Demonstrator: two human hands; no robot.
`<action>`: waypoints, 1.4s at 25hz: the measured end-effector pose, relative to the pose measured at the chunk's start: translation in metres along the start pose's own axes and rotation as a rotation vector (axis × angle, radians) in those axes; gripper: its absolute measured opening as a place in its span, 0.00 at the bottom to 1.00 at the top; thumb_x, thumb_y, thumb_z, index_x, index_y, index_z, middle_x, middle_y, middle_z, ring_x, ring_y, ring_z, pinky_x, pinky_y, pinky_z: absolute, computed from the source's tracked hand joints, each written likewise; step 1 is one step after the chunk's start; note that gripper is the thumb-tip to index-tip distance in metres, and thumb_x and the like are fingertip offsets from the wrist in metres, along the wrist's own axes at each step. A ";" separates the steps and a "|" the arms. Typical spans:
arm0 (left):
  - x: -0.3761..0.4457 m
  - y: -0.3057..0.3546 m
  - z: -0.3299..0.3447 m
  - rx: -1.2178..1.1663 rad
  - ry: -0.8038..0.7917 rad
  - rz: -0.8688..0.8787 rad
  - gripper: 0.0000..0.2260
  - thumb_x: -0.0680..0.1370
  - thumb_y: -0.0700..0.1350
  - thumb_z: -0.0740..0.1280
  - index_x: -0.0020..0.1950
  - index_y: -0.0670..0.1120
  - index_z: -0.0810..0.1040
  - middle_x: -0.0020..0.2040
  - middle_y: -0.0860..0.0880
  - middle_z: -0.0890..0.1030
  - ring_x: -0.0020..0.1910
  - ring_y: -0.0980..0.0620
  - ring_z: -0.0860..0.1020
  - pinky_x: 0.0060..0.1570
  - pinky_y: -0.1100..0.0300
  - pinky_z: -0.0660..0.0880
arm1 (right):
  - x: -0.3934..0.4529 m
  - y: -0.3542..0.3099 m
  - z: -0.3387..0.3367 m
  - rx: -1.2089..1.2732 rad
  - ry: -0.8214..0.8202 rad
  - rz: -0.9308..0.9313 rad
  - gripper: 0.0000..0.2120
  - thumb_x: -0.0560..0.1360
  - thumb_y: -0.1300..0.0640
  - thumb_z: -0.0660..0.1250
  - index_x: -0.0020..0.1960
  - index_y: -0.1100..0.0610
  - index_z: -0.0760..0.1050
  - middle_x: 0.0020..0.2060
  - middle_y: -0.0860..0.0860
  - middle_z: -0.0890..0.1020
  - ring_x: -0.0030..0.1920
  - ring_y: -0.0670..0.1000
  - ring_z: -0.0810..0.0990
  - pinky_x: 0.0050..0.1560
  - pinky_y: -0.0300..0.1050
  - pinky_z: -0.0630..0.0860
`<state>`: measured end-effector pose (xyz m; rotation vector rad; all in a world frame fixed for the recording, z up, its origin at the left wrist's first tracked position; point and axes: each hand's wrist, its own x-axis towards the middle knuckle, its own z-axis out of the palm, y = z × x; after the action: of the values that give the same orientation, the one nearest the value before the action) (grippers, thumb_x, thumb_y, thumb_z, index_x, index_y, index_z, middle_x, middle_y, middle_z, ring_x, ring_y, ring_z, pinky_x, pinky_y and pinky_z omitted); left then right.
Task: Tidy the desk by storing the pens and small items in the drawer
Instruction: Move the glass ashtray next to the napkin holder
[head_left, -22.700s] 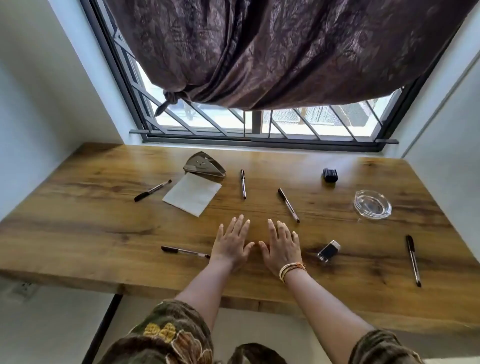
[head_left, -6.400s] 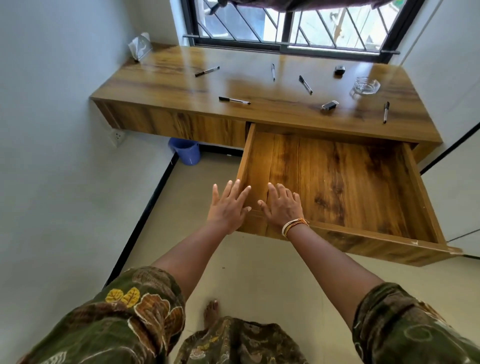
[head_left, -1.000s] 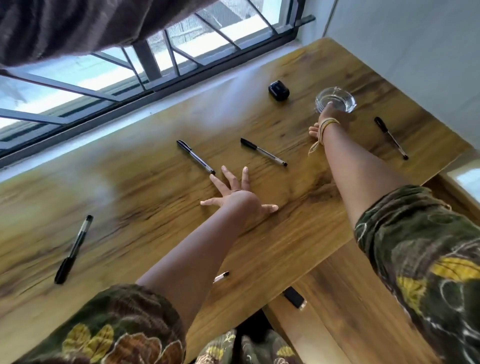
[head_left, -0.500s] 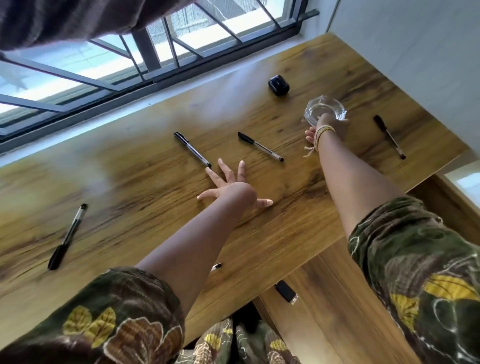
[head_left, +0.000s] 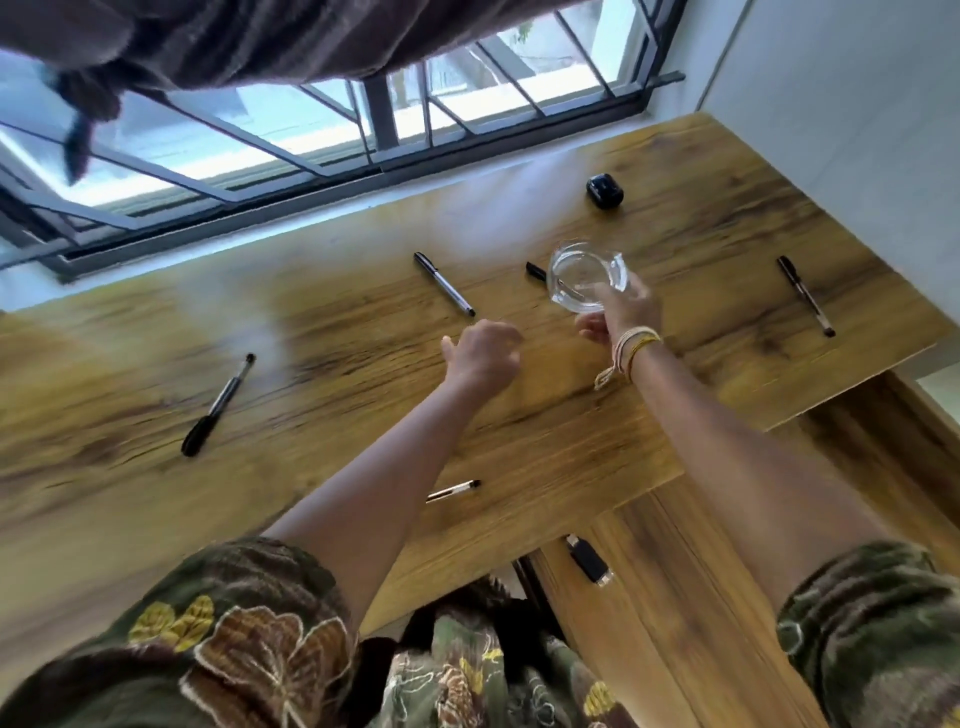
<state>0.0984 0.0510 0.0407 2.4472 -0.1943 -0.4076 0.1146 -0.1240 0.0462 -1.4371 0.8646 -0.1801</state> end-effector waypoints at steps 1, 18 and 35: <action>-0.006 -0.011 -0.013 -0.174 0.077 -0.031 0.14 0.77 0.42 0.65 0.61 0.51 0.79 0.61 0.47 0.80 0.56 0.51 0.77 0.61 0.55 0.72 | -0.020 0.002 0.012 -0.043 -0.058 -0.044 0.24 0.70 0.60 0.68 0.65 0.49 0.73 0.31 0.60 0.82 0.22 0.53 0.80 0.21 0.43 0.77; -0.279 -0.308 -0.172 -1.183 0.766 -0.527 0.03 0.77 0.37 0.66 0.44 0.39 0.77 0.43 0.39 0.79 0.31 0.50 0.73 0.26 0.62 0.78 | -0.367 0.128 0.266 -0.524 -0.987 -0.217 0.23 0.72 0.59 0.66 0.67 0.53 0.72 0.25 0.58 0.81 0.24 0.55 0.81 0.24 0.43 0.76; -0.285 -0.429 -0.256 -0.623 0.989 -0.798 0.09 0.79 0.44 0.61 0.45 0.43 0.79 0.41 0.45 0.79 0.46 0.45 0.77 0.45 0.57 0.75 | -0.431 0.149 0.425 -0.542 -1.016 -0.041 0.22 0.74 0.63 0.63 0.68 0.61 0.68 0.29 0.59 0.75 0.21 0.51 0.73 0.21 0.38 0.72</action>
<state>-0.0674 0.6014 0.0342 1.7354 1.1555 0.4047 0.0177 0.4920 0.0427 -1.7543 0.0227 0.7588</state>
